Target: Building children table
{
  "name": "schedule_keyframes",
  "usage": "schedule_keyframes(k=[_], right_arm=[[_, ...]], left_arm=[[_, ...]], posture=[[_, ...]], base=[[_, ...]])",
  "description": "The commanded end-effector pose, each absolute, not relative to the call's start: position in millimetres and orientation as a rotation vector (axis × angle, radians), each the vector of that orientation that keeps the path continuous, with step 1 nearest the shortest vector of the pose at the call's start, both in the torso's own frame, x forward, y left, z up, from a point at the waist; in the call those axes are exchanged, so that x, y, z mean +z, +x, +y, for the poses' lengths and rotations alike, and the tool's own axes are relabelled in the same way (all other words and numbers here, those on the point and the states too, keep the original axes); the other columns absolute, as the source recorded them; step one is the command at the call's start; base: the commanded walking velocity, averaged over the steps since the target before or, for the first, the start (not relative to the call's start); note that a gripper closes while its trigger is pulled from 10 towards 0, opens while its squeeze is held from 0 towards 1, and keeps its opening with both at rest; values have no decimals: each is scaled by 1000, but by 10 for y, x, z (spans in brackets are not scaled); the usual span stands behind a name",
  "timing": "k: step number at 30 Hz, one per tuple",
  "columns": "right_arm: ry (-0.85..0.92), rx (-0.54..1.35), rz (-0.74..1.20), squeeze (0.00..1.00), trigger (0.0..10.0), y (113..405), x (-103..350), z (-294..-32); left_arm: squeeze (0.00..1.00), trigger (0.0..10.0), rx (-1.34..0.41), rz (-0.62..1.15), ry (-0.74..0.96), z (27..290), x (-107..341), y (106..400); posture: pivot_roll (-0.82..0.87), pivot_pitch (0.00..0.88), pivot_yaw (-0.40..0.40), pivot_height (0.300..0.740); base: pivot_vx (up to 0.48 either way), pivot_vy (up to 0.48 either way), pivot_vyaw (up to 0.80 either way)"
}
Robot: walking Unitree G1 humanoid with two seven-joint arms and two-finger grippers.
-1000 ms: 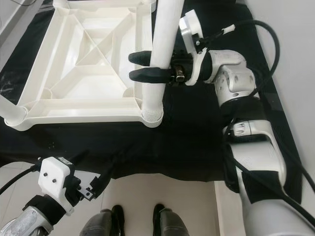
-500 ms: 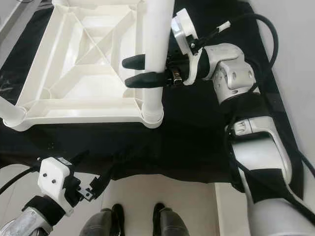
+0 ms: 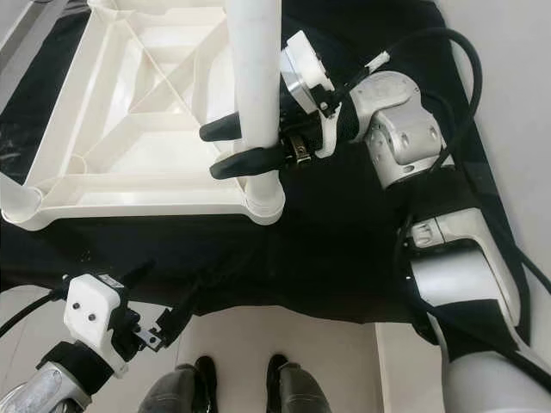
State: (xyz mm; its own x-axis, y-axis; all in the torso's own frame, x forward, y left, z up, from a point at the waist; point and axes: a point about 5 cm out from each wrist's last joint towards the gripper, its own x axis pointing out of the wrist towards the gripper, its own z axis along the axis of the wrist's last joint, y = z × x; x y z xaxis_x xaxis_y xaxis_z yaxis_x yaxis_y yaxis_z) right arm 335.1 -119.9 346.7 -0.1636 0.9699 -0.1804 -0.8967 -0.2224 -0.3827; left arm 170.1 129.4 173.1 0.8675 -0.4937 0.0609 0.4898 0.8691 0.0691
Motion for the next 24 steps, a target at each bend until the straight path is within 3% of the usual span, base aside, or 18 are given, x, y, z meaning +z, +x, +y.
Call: schedule_keyframes(k=[1,15,24], right_arm=[[-357,1771,-92,0,10000,3408,3246,-1185],[-251,1647,-103,0,10000,3539,3168,-1182],[-268,1398,-83,0,10000,3629,3030,-1255]], left_arm=[[0,10000,-510,-49,58,1302,1678,1678],[0,10000,-508,-53,58,1291,1674,1689],[0,10000,-508,-57,59,1293,1674,1703]], posture=[[53,359,-29,740],[51,353,-31,740],[35,353,-36,740]], base=[[0,0,0],[0,0,0],[0,0,0]])
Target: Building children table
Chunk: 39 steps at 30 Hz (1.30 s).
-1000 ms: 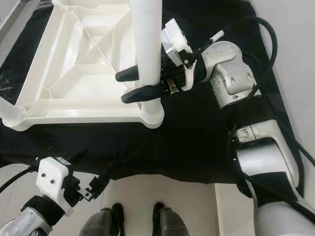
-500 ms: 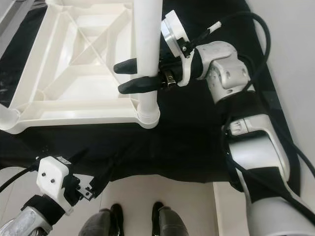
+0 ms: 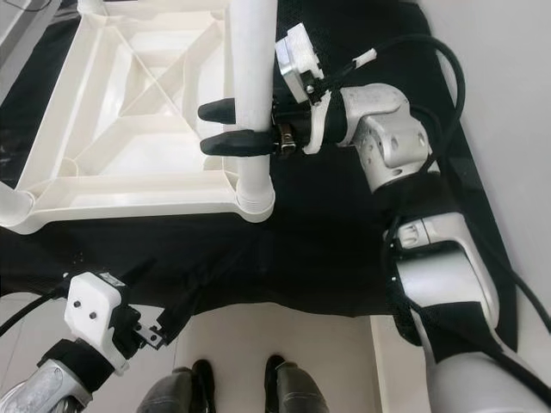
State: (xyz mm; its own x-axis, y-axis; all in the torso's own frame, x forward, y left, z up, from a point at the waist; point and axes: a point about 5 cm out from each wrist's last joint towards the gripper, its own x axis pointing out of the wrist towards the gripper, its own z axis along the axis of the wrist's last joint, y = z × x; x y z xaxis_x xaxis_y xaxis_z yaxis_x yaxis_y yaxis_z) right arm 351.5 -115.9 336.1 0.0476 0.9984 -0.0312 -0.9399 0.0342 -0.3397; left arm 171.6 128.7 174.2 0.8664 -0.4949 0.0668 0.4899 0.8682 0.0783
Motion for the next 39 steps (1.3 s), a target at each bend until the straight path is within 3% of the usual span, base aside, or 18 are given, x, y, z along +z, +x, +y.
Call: schedule_keyframes(k=[1,3,5,6,7,9,10,11,12,13,14,21,35,36,39], right_arm=[[-268,1398,-83,0,10000,3629,3030,-1255],[-237,1220,-72,0,10000,3668,2984,-1313],[-237,1220,-72,0,10000,3668,2984,-1313],[-184,1051,-40,0,10000,3646,2881,-1374],[-140,760,16,0,10000,3505,2629,-1402],[-140,760,16,0,10000,3505,2629,-1402],[-130,529,61,0,10000,3289,2418,-1507],[-130,529,61,0,10000,3289,2418,-1507],[-80,328,95,0,10000,3041,2233,-1539],[-80,328,95,0,10000,3041,2233,-1539],[-41,211,106,0,10000,2868,2146,-1527],[101,183,93,0,10000,2850,2112,-1180],[105,154,102,24,10000,2749,2259,-1095],[119,175,73,1000,10000,2759,2300,-1089],[142,255,8,1000,10000,2777,2396,-1058]], left_arm=[[0,10000,-508,-57,59,1293,1674,1703],[0,10000,-507,-57,57,1287,1667,1705],[0,10000,-507,-57,57,1287,1667,1705],[0,10000,-507,-59,54,1275,1664,1704],[0,10000,-504,-61,51,1267,1664,1706],[0,10000,-504,-61,51,1267,1664,1706],[0,10000,-503,-63,49,1260,1667,1711],[0,10000,-503,-63,49,1260,1667,1711],[0,10000,-503,-65,48,1259,1666,1730],[0,10000,-503,-65,48,1259,1666,1730],[0,10000,-508,-67,47,1256,1666,1744],[0,10000,-521,-74,45,1223,1647,1804],[0,10000,-513,-82,53,1247,1637,1833],[0,10000,-513,-82,54,1246,1639,1832],[0,10000,-512,-83,55,1246,1642,1828]], posture=[[35,353,-36,740],[23,351,-46,740],[23,351,-46,740],[-2,351,-68,740],[-2,352,-69,740],[-2,352,-69,740],[-4,353,-68,740],[-4,353,-68,740],[-22,357,-46,740],[-22,357,-46,740],[-23,355,-44,740],[-24,325,-38,740],[-21,322,-38,740],[-17,325,-37,740],[-15,325,-37,740]], base=[[0,0,0],[0,0,0],[0,0,0],[0,0,0],[0,0,0],[0,0,0],[0,0,0],[0,0,0],[0,0,0],[0,0,0],[0,0,0],[0,0,0],[0,0,0],[0,0,0],[0,0,0]])
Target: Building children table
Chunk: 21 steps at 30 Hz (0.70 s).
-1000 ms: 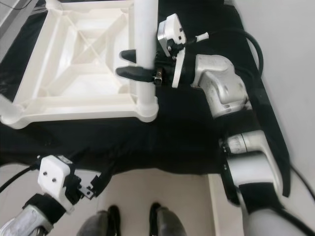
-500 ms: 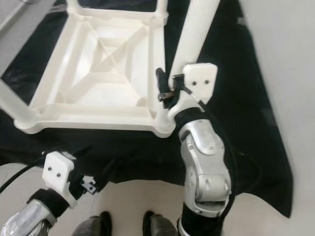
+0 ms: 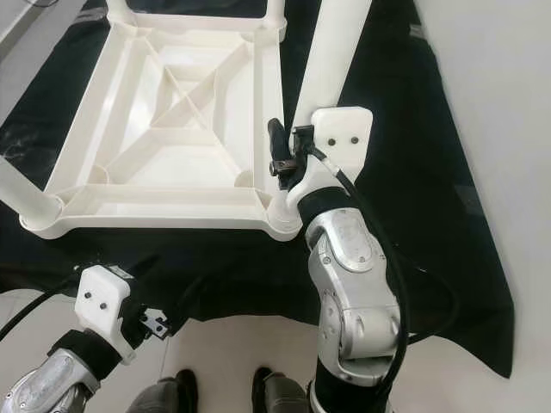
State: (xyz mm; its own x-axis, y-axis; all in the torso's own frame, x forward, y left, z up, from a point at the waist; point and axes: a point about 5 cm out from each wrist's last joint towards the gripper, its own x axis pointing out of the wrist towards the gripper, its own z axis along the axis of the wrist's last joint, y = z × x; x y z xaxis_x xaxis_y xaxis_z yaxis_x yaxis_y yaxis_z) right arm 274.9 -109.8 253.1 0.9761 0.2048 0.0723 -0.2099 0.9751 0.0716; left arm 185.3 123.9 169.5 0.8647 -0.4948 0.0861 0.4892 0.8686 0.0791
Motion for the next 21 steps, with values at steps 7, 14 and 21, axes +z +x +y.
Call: schedule_keyframes(k=[7,14,21], right_arm=[[171,523,-132,0,10000,2806,2660,-994],[41,748,-198,0,10000,2903,2793,-1094],[-72,1012,-276,0,10000,3114,2995,-1274]], left_arm=[[0,10000,-511,-85,57,1241,1639,1825],[0,10000,-509,-88,57,1226,1636,1822],[0,10000,-503,-91,60,1223,1634,1823]], posture=[[-9,324,-41,740],[3,316,-49,740],[19,303,-53,740]], base=[[0,0,0],[0,0,0],[0,0,0]])
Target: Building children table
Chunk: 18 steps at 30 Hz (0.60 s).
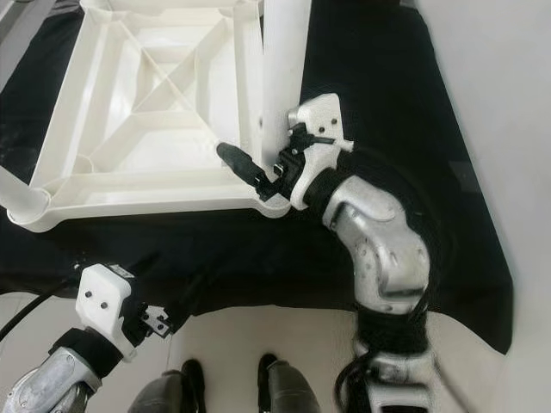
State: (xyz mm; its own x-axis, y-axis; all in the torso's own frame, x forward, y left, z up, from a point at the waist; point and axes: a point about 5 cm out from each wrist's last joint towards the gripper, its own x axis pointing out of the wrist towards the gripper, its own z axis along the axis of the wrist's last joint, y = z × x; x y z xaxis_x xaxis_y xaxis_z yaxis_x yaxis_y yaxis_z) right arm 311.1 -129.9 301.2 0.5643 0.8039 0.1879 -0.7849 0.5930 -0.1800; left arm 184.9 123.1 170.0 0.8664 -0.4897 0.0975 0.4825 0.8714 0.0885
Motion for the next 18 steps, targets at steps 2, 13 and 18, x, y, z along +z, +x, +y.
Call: schedule_keyframes(k=[2,13,18], right_arm=[[-82,1079,-288,0,10000,3154,3050,-1290],[-134,1334,-251,0,0,3279,3077,-1373],[-142,1288,-238,0,0,3298,3019,-1427]], left_arm=[[0,10000,-503,-91,60,1223,1633,1823],[0,10000,-499,-98,59,1223,1641,1827],[0,10000,-499,-100,57,1218,1642,1834]], posture=[[19,303,-53,740],[33,305,-58,740],[28,305,-60,740]], base=[[0,0,0],[0,0,0],[0,0,0]])
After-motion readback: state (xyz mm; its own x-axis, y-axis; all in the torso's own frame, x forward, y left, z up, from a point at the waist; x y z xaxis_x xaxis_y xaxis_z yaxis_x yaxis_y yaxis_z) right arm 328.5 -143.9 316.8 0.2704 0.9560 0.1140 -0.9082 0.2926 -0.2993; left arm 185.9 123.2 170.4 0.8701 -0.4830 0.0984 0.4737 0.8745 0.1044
